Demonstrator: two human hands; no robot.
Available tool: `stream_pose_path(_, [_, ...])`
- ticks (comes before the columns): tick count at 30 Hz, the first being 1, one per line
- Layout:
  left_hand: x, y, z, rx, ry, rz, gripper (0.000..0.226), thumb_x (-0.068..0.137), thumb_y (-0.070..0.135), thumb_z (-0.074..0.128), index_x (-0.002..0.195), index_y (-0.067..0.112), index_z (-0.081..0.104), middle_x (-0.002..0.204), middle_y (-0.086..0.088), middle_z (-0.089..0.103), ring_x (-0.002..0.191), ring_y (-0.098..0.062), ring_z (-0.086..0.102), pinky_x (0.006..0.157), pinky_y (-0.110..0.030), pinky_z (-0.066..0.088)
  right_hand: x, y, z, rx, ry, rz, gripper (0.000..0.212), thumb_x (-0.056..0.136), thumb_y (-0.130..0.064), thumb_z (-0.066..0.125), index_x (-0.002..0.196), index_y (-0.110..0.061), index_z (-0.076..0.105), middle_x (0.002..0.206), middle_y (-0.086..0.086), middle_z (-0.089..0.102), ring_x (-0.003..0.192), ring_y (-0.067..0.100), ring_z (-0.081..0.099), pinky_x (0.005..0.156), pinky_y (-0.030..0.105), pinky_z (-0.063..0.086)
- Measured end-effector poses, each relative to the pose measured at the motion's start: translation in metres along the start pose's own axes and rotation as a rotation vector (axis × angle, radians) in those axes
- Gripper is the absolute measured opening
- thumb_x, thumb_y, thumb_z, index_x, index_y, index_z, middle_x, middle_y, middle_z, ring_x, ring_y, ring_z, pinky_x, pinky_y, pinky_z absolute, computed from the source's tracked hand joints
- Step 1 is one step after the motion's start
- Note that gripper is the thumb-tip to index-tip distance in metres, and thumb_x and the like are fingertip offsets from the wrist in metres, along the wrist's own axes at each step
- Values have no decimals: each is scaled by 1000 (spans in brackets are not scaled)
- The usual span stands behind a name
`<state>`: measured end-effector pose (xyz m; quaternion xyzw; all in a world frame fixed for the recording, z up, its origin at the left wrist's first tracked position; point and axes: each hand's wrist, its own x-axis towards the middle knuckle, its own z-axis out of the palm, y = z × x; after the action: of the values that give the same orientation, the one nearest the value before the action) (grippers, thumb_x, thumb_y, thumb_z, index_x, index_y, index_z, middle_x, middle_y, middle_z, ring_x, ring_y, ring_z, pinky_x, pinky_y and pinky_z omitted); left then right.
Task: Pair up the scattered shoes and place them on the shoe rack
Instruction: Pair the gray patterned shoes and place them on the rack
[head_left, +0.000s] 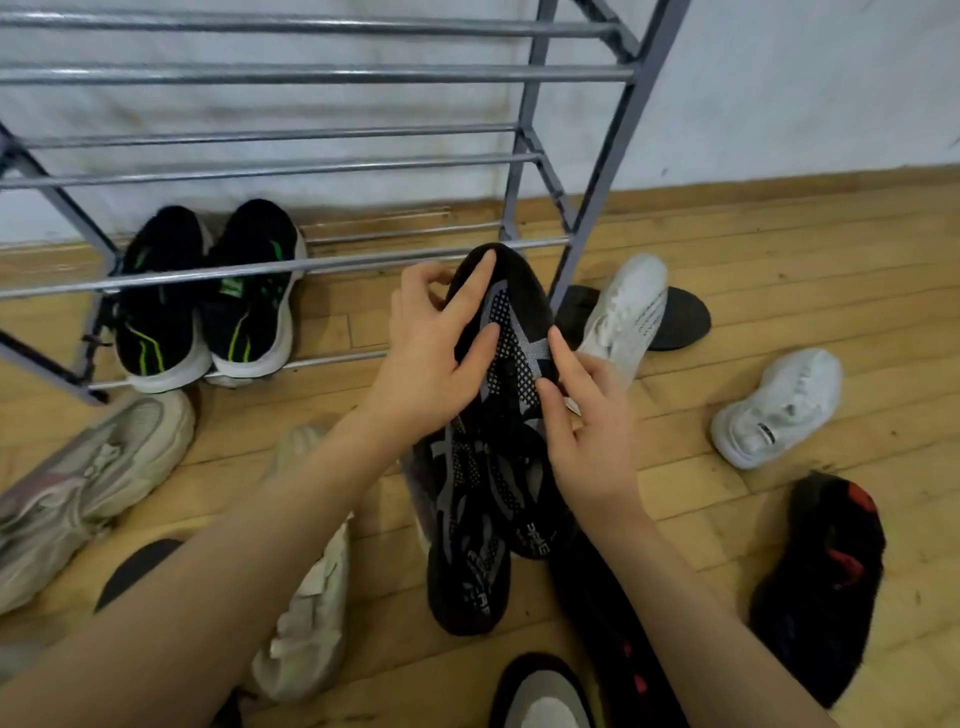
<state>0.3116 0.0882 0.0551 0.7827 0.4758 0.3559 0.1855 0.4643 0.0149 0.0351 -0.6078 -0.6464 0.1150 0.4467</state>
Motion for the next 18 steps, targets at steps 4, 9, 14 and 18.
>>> stream_pose_path(4, [-29, -22, -44, 91, 46, -32, 58, 91, 34, 45, 145, 18, 28, 126, -19, 32, 109, -28, 39, 101, -36, 34, -8, -37, 26, 13, -97, -62, 45, 95, -19, 48, 139, -16, 37, 112, 7, 55, 102, 21, 55, 87, 48, 47])
stream_pose_path(9, [-79, -57, -86, 146, 89, -171, 57, 94, 28, 49, 145, 20, 26, 124, -16, 30, 105, -19, 32, 97, -24, 26, -23, -72, 69, 35, -218, -185, 43, 93, -7, 54, 134, -6, 46, 108, 16, 60, 93, 28, 60, 74, 54, 48])
stream_pose_path(14, [-105, -88, -99, 185, 63, -287, 58, 93, 25, 52, 144, 15, 28, 124, -21, 33, 105, -34, 41, 97, -42, 39, -36, -81, 110, 34, -367, -152, 45, 94, -12, 52, 137, -9, 43, 112, 15, 58, 91, 26, 60, 78, 50, 48])
stream_pose_path(18, [-109, -117, -91, 191, -21, -369, 57, 92, 31, 49, 144, 16, 30, 125, -23, 35, 107, -40, 41, 98, -50, 37, -48, -70, 137, -69, -512, -51, 49, 97, -23, 47, 143, -19, 33, 121, 6, 54, 105, 21, 52, 85, 31, 25])
